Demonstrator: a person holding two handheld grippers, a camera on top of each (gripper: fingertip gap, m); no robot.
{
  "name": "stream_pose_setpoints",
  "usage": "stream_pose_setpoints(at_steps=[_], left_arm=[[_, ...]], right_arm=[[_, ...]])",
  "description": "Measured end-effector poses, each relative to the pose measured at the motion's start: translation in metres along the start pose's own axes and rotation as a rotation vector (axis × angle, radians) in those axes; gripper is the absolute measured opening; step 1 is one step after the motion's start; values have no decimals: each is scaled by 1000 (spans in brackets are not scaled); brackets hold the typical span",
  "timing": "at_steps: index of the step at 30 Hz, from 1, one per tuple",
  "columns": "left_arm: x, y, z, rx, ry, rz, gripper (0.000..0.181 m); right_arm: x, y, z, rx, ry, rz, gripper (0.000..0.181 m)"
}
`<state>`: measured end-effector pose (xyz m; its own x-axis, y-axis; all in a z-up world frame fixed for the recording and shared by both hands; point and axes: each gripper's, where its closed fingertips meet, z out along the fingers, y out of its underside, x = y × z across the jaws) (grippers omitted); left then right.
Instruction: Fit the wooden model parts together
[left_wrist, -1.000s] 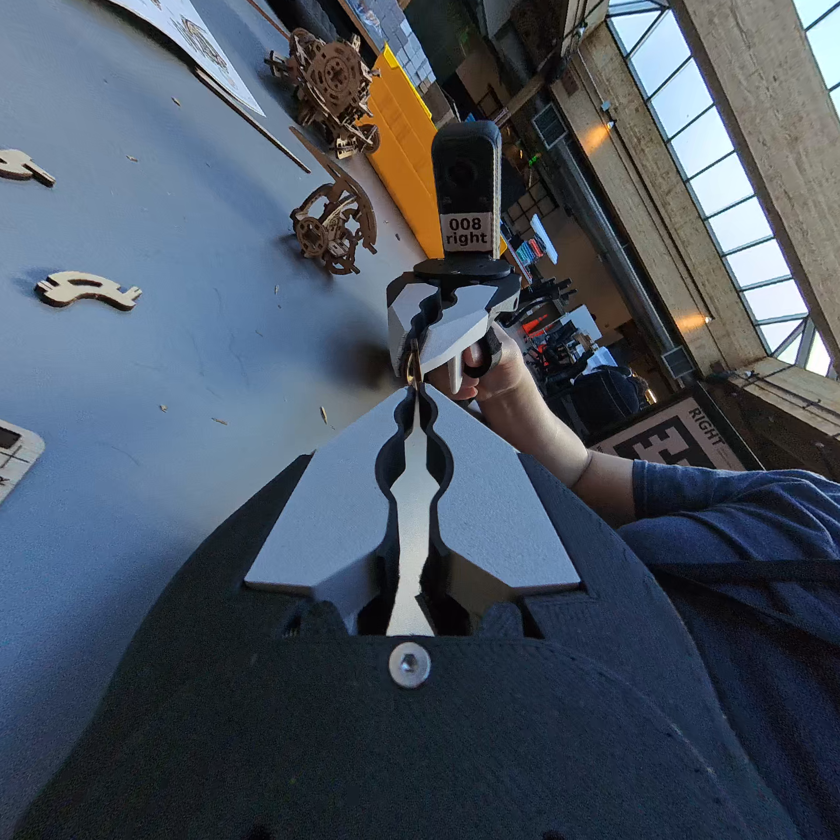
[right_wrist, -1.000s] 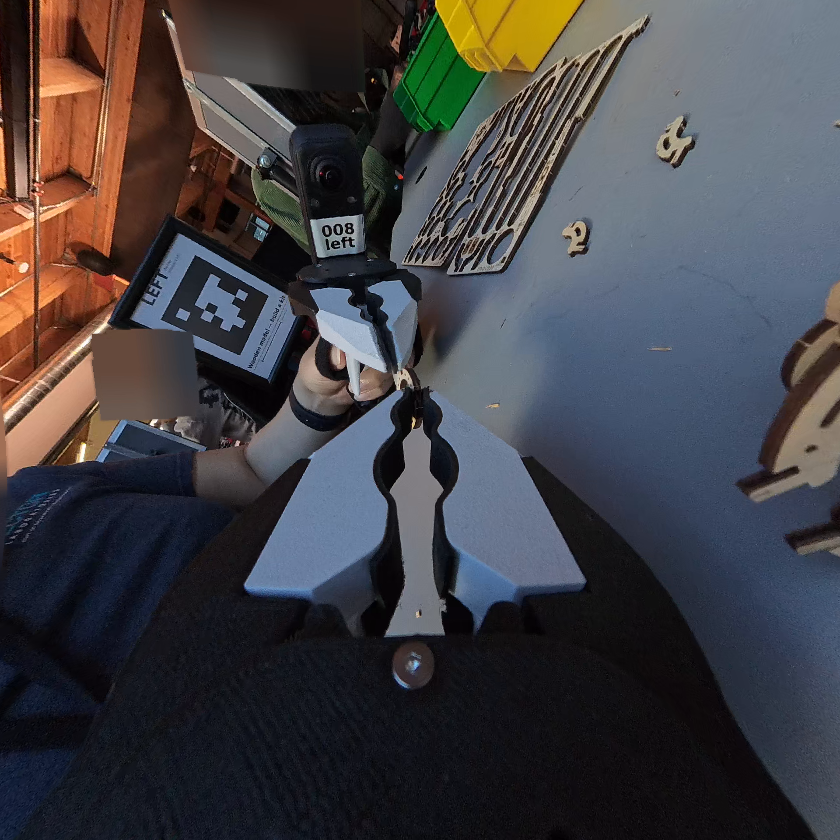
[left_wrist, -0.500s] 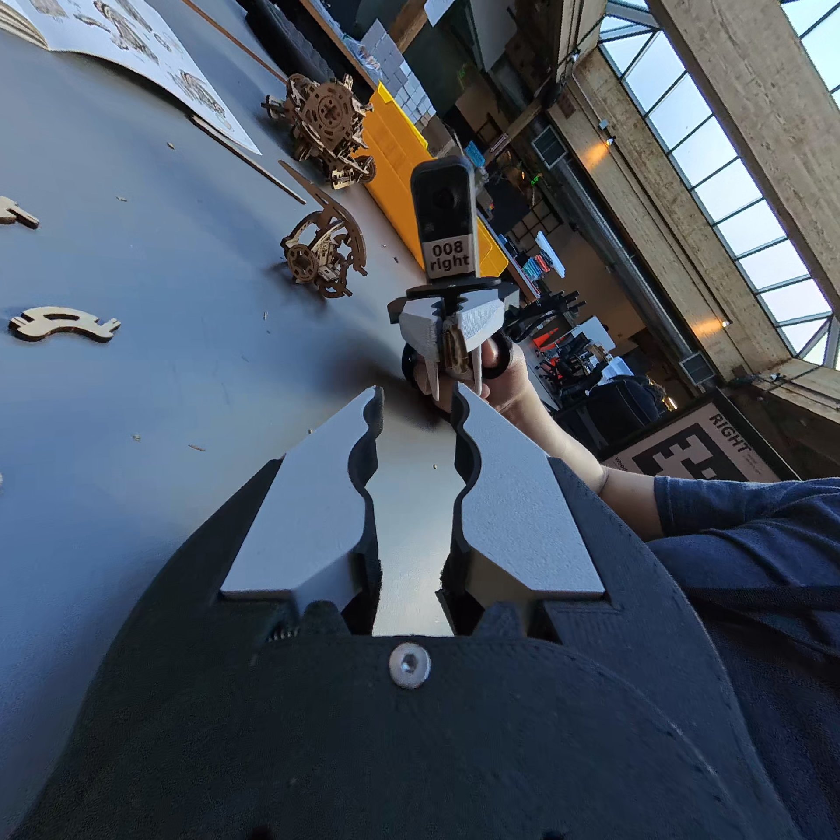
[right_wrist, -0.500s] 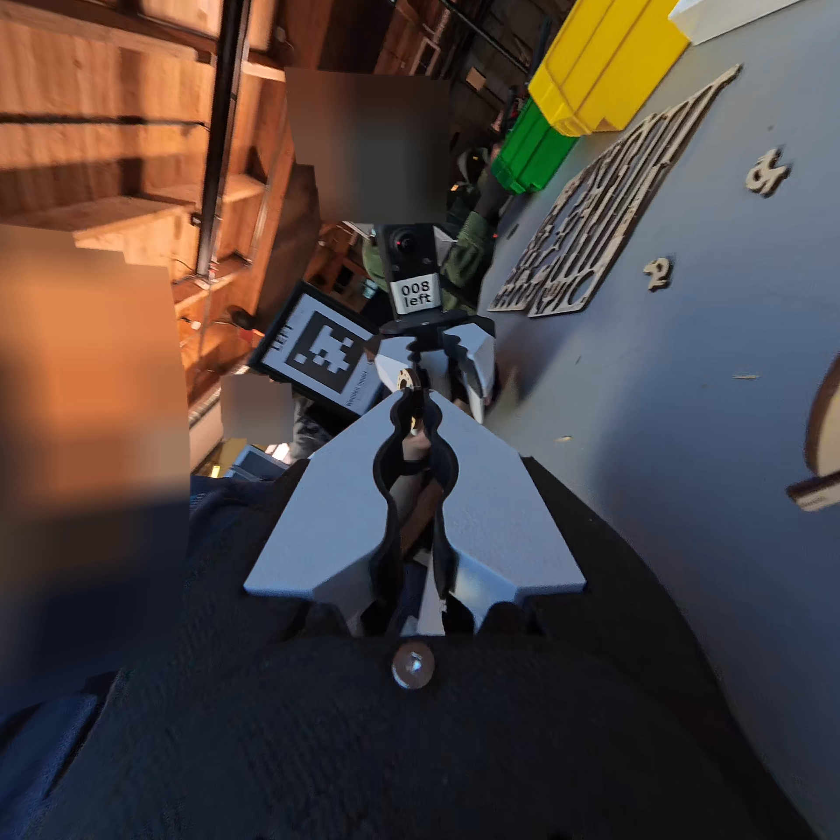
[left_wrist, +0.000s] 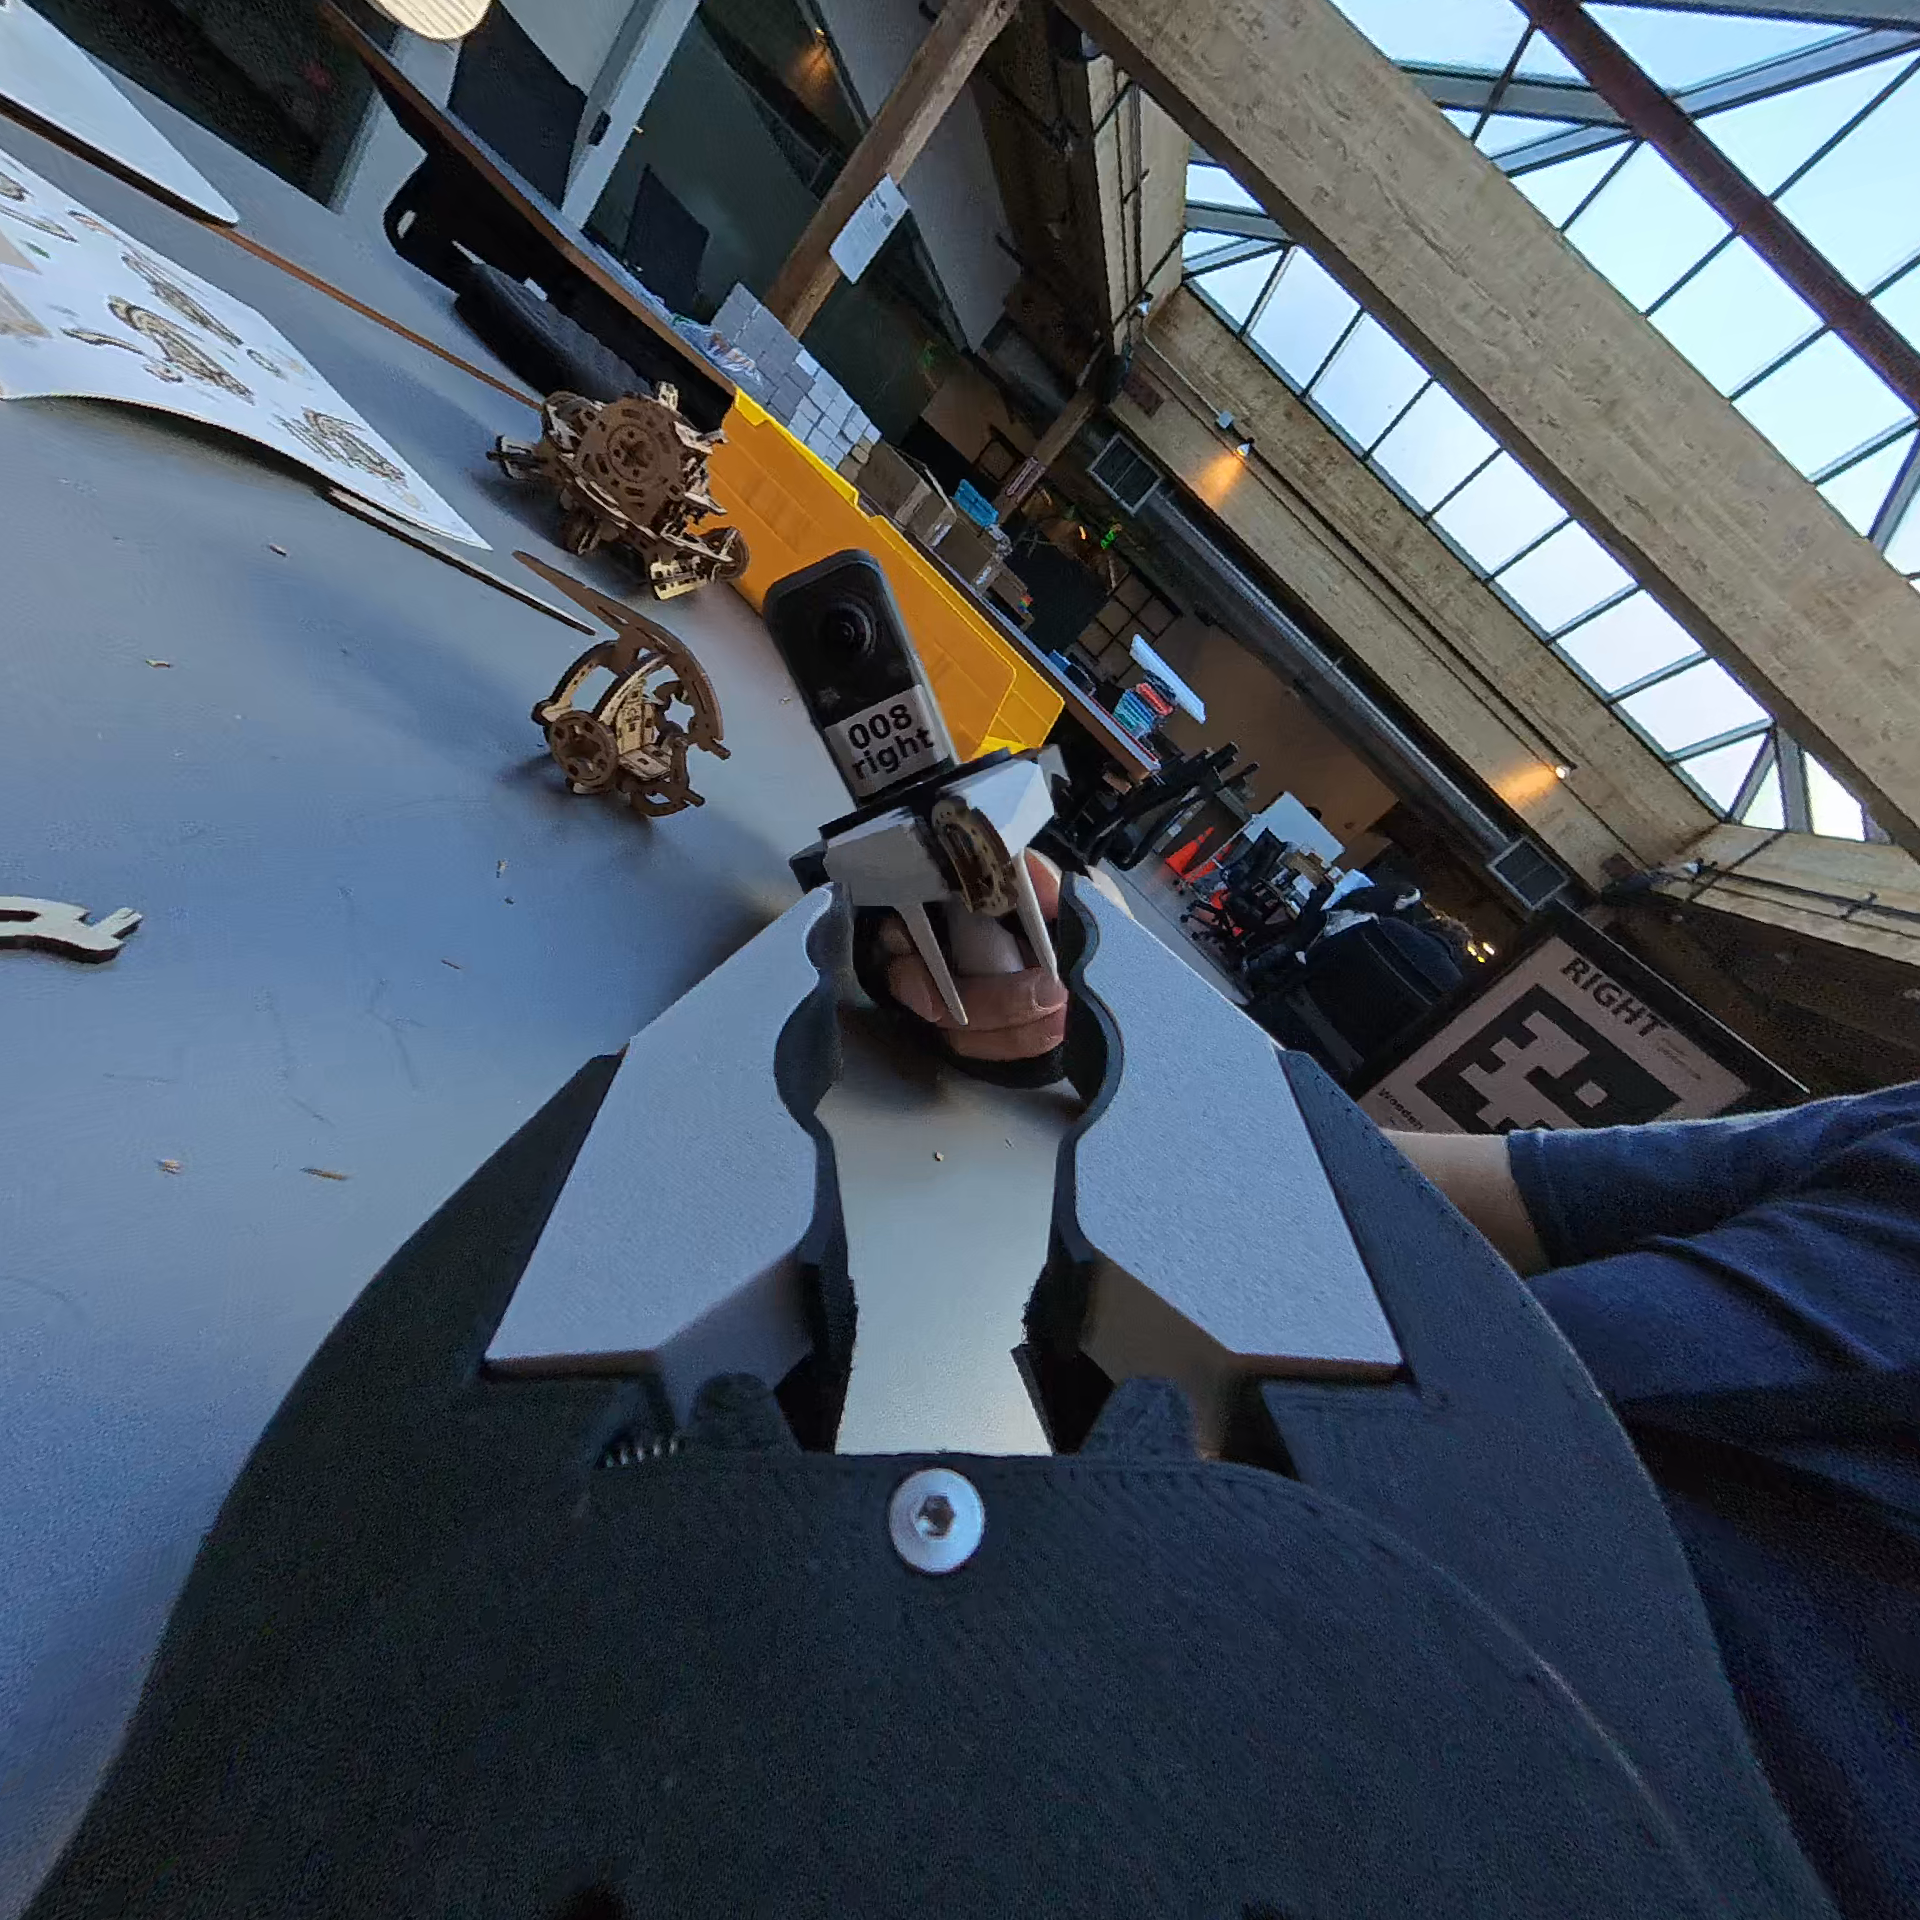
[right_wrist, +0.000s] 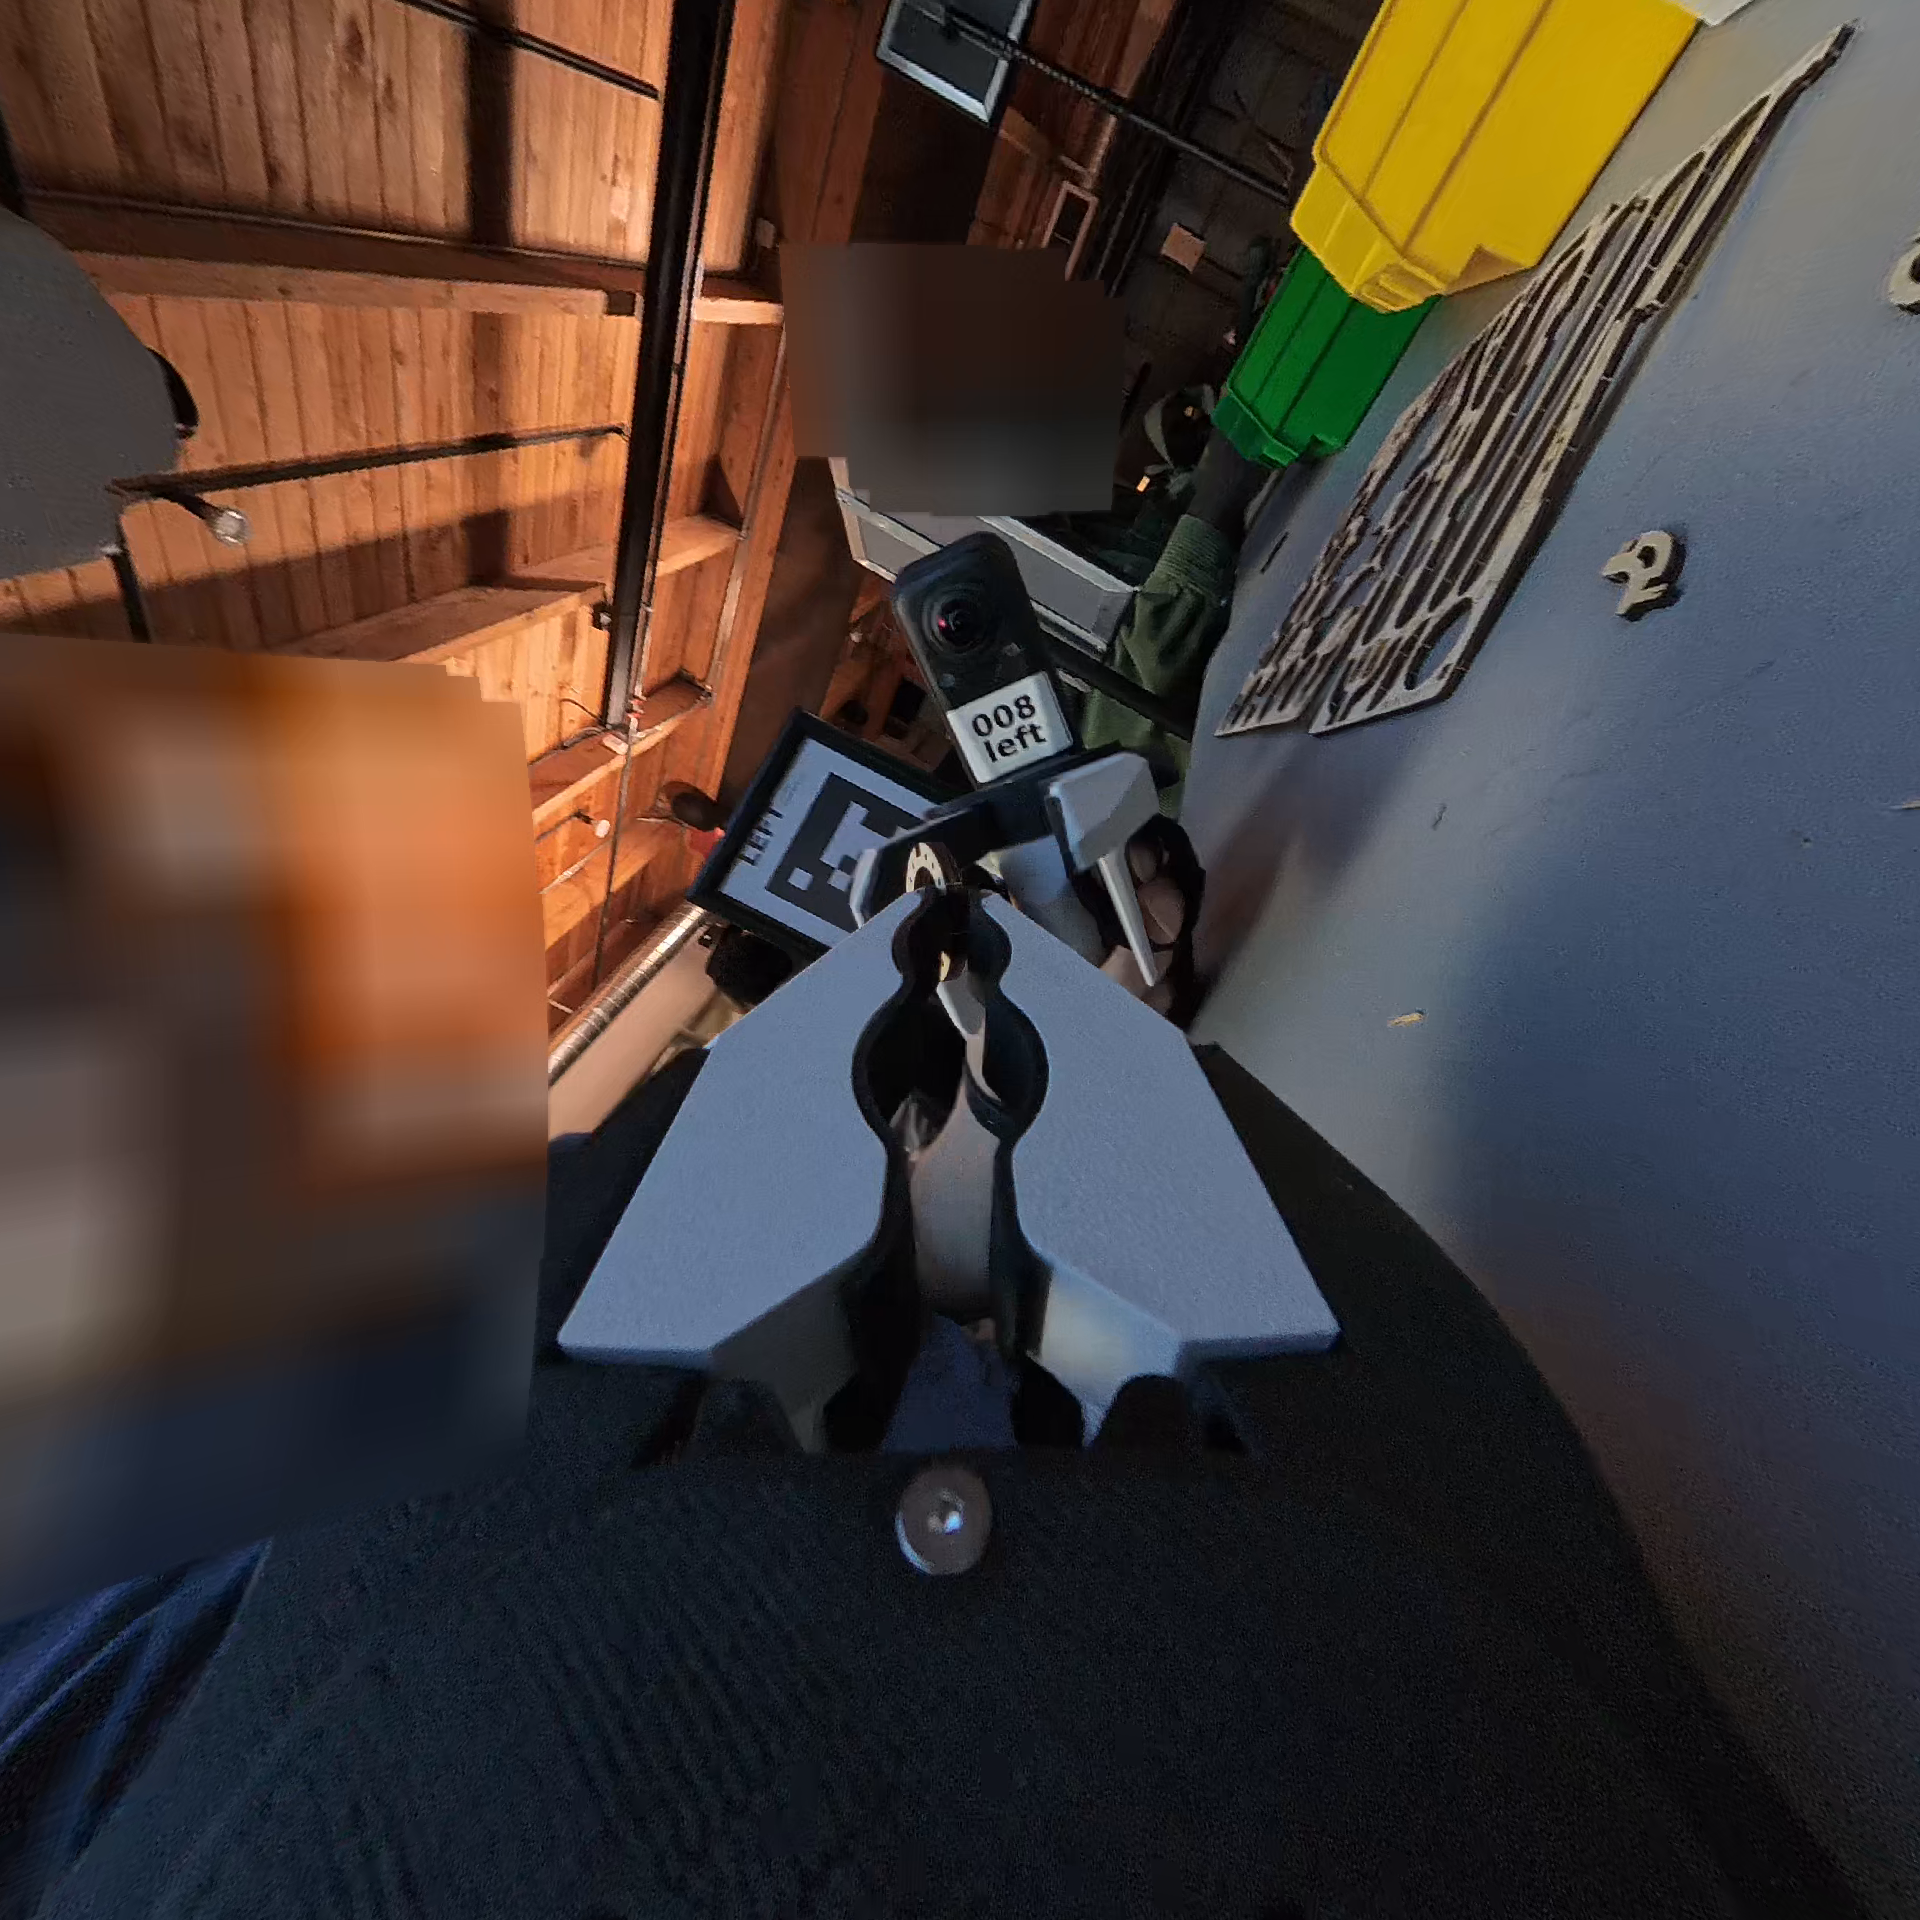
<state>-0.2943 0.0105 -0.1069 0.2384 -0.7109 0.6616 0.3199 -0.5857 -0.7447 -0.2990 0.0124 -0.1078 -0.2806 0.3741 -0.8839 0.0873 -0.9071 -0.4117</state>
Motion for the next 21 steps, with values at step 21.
stream_pose_setpoints(at_steps=[21], left_arm=[[-18, 5, -13, -112, -69, -1, 1]], right_arm=[[29, 12, 0, -182, 324, -323, 17]])
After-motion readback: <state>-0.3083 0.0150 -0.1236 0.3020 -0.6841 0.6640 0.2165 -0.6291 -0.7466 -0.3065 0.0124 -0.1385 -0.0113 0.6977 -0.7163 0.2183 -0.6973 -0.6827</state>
